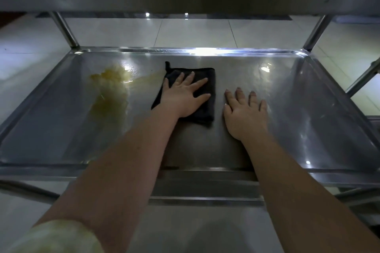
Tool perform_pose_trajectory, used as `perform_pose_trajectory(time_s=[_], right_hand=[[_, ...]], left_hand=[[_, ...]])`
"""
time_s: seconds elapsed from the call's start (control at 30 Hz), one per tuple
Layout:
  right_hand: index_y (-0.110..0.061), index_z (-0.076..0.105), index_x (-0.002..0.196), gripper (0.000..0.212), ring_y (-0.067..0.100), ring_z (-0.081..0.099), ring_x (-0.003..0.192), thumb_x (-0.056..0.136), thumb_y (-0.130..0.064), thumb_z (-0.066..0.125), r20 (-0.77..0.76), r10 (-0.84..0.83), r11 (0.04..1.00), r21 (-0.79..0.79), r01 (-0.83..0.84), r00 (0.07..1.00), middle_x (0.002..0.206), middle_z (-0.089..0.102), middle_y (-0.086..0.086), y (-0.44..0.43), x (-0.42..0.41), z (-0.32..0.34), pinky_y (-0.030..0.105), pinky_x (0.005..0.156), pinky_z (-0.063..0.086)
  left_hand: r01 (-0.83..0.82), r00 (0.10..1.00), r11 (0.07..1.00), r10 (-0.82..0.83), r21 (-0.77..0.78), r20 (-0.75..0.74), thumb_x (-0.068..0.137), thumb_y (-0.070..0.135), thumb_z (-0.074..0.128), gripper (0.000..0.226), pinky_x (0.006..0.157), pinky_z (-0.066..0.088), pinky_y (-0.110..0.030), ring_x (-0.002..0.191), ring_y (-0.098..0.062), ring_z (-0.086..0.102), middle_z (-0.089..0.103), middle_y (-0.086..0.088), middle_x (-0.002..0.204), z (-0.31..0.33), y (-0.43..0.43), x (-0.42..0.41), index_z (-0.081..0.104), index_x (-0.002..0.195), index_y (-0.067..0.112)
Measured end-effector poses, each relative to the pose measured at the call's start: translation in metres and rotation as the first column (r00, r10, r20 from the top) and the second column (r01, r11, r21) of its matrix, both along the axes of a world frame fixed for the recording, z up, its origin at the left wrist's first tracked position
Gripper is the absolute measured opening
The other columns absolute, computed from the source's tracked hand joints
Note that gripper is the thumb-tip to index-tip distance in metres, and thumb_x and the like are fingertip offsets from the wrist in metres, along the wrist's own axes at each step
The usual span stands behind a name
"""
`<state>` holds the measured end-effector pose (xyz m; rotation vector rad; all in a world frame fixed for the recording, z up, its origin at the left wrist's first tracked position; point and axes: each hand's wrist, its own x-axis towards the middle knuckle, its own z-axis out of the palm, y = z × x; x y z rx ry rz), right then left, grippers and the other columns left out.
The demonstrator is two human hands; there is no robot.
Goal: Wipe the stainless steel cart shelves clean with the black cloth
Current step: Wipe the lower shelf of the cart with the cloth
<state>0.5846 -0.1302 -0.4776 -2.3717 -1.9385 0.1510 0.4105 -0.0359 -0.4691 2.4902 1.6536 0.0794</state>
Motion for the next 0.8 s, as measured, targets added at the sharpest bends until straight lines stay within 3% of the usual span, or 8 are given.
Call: perform_pose_trajectory(time_s=[0.17, 0.27, 0.43, 0.6, 0.8], right_hand=[[-0.038, 0.003, 0.155, 0.056, 0.032, -0.004, 0.150, 0.101, -0.047, 0.014, -0.007, -0.015, 1.000, 0.016, 0.015, 1.000, 0.164, 0.000, -0.003, 0.001, 0.000, -0.001, 0.054, 0.118, -0.005], [-0.039, 0.002, 0.155, 0.059, 0.033, -0.005, 0.149, 0.099, -0.054, 0.014, 0.000, -0.012, 1.000, 0.004, 0.012, 1.000, 0.164, -0.001, -0.003, 0.003, -0.001, -0.002, 0.054, 0.118, -0.006], [-0.041, -0.001, 0.154, 0.069, 0.035, -0.008, 0.149, 0.092, -0.070, 0.011, 0.041, -0.009, 1.000, -0.021, 0.010, 0.999, 0.164, -0.005, -0.002, 0.004, -0.003, -0.004, 0.056, 0.117, -0.008], [-0.045, -0.004, 0.152, 0.075, 0.037, -0.008, 0.148, 0.086, -0.078, 0.009, 0.063, 0.008, 0.999, -0.034, -0.006, 0.998, 0.164, -0.006, -0.001, 0.004, -0.001, -0.006, 0.058, 0.116, -0.008], [-0.048, -0.003, 0.151, 0.074, 0.035, -0.008, 0.149, 0.084, -0.079, 0.007, 0.042, 0.016, 1.000, -0.019, -0.015, 0.999, 0.164, -0.005, -0.002, 0.005, 0.004, -0.007, 0.058, 0.116, -0.006]], left_hand=[[-0.234, 0.970, 0.972, 0.233, -0.009, -0.069, 0.090, 0.074, 0.019, 0.062, 0.116, -0.001, -0.059, 0.150, -0.020, 0.000, 0.000, 0.010, 0.163, 0.004, 0.029, -0.078, 0.008, 0.148, 0.055], [-0.295, 0.952, 0.955, 0.291, -0.037, -0.096, 0.090, 0.073, 0.017, 0.061, 0.115, -0.001, -0.061, 0.150, -0.022, -0.002, -0.002, 0.009, 0.163, 0.003, 0.034, -0.100, 0.006, 0.147, 0.056], [-0.296, 0.950, 0.954, 0.289, -0.051, -0.117, 0.091, 0.073, 0.014, 0.058, 0.109, -0.002, -0.071, 0.149, -0.027, -0.007, -0.006, 0.008, 0.163, 0.004, 0.033, -0.084, 0.003, 0.146, 0.059], [-0.121, 0.986, 0.992, 0.117, -0.034, -0.119, 0.088, 0.076, 0.013, 0.060, 0.101, -0.005, -0.078, 0.148, -0.034, -0.011, -0.008, 0.003, 0.163, 0.001, 0.014, 0.001, 0.003, 0.144, 0.060], [-0.067, 0.995, 0.997, 0.063, -0.041, -0.083, 0.083, 0.083, 0.013, 0.064, 0.102, -0.011, -0.074, 0.148, -0.031, -0.014, -0.011, 0.004, 0.163, -0.001, 0.013, 0.018, -0.001, 0.142, 0.064]])
